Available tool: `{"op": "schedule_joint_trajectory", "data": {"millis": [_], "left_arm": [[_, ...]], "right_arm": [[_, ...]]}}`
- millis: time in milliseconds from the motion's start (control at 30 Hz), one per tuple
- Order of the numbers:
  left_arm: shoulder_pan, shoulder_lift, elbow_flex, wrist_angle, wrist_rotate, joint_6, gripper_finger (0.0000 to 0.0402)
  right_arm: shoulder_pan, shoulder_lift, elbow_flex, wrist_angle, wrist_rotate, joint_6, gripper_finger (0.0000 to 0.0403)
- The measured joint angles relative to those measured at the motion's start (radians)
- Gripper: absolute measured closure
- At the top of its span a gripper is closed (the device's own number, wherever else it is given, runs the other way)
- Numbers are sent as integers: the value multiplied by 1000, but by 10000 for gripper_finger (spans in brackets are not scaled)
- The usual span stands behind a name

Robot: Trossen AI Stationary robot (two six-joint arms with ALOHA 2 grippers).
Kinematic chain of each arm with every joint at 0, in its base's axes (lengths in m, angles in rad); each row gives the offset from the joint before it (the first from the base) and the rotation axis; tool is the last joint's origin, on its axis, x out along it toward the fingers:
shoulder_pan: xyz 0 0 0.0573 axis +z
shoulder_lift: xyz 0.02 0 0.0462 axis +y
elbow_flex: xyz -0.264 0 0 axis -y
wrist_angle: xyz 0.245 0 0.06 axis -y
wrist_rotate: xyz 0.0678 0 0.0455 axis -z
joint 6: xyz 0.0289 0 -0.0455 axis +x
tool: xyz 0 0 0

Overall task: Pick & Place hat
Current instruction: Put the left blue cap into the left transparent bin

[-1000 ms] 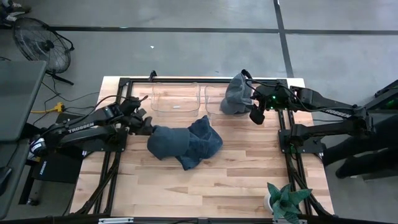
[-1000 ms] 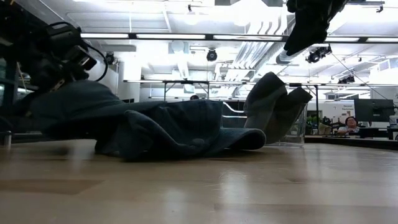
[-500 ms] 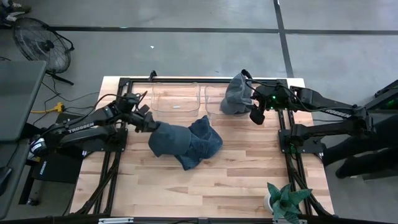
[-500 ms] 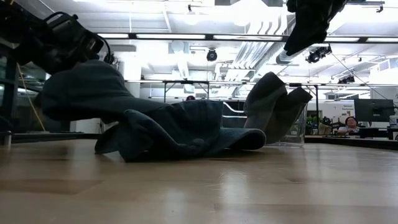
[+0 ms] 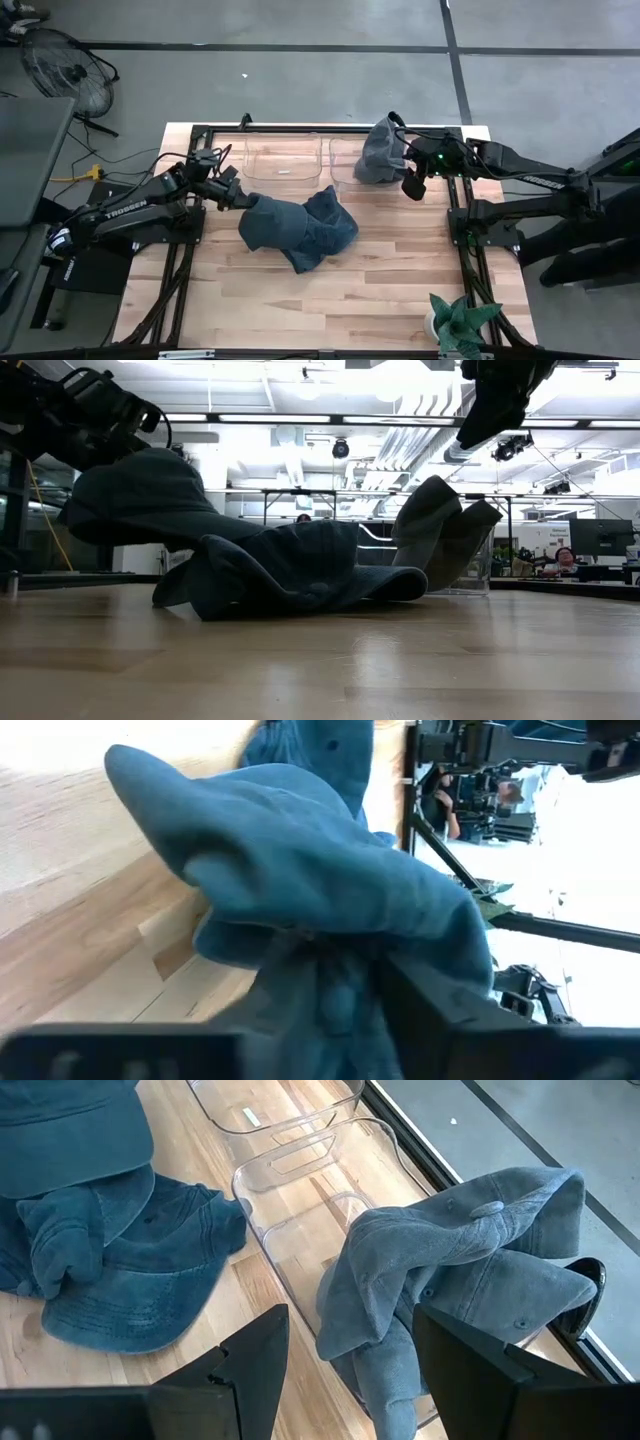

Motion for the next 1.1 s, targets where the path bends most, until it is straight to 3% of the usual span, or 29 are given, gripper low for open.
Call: {"op": "schedule_joint_trajectory", "data": {"millis": [167,567,733,1100], "left_arm": [[0,-28,0,0,-2,7,390],[0,-105,1,0,-52,-18,399],[0,-139,6,74,-71,-55,400],[0,-144,133,83,-144,-30,401]], "right_arm": [[0,0,0,0,0,0,194],[0,-62,0,-22,20,44,194],[0,-116,0,-22,38,52,194],[0,-136,0,-22,58,50,194]]}}
